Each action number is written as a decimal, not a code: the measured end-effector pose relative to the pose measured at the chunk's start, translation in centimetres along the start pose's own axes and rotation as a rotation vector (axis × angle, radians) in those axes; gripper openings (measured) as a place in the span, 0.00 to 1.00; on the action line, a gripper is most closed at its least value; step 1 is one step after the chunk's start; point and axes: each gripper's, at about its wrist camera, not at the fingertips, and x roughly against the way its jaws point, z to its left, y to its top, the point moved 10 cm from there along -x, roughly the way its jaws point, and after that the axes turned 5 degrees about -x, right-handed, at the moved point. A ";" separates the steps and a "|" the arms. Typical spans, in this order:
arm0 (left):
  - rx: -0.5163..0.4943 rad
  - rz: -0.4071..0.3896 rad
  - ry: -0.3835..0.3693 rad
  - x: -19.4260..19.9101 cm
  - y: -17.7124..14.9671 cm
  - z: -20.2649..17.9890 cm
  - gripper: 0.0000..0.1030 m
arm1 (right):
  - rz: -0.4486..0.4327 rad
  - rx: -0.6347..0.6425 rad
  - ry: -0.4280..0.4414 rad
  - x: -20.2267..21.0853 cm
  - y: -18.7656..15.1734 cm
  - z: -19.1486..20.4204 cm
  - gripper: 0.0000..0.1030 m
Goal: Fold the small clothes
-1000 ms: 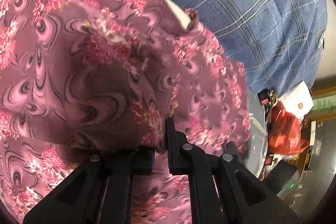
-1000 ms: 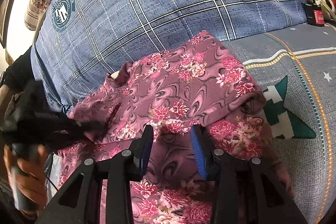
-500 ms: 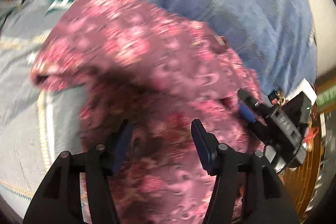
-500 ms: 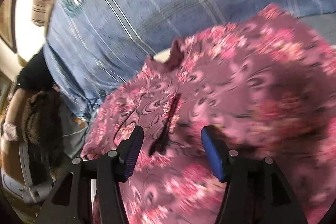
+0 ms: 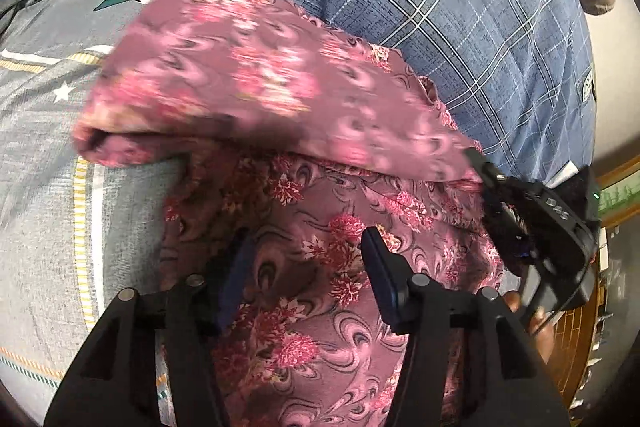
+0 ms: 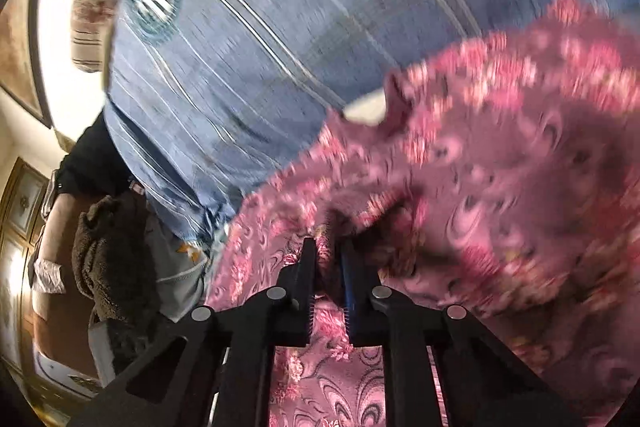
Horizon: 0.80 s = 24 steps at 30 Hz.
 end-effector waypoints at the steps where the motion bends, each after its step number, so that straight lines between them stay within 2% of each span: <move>1: 0.007 -0.001 -0.002 0.1 0.0 0.0 0.52 | -0.031 0.017 -0.009 1.1 0.8 0.0 0.10; 5: 0.020 -0.008 0.002 0.0 0.2 0.0 0.52 | -0.103 0.038 -0.055 4.2 3.7 -1.6 0.10; 10: 0.032 -0.005 0.008 -0.1 0.3 0.1 0.52 | -0.193 0.011 -0.142 8.5 7.0 -6.6 0.09; 16: 0.039 0.004 0.016 -0.3 0.5 0.3 0.52 | -0.219 -0.038 -0.252 11.0 7.8 -12.8 0.08; 17: 0.039 0.003 0.016 -0.3 0.5 0.3 0.52 | -0.203 -0.051 -0.245 10.9 7.7 -13.5 0.09; 18: 0.037 0.002 0.019 -0.3 0.5 0.2 0.52 | -0.187 -0.078 -0.226 11.0 7.6 -13.9 0.14; 20: 0.031 0.003 0.026 -0.2 0.5 0.2 0.52 | -0.173 -0.146 -0.181 11.1 7.4 -14.8 0.18; 21: 0.030 0.004 0.030 -0.3 0.6 0.2 0.52 | -0.151 -0.191 -0.132 10.8 7.3 -15.0 0.27; 24: 0.033 0.010 0.036 -0.5 0.9 0.0 0.52 | -0.108 -0.217 -0.108 9.8 7.1 -14.9 0.30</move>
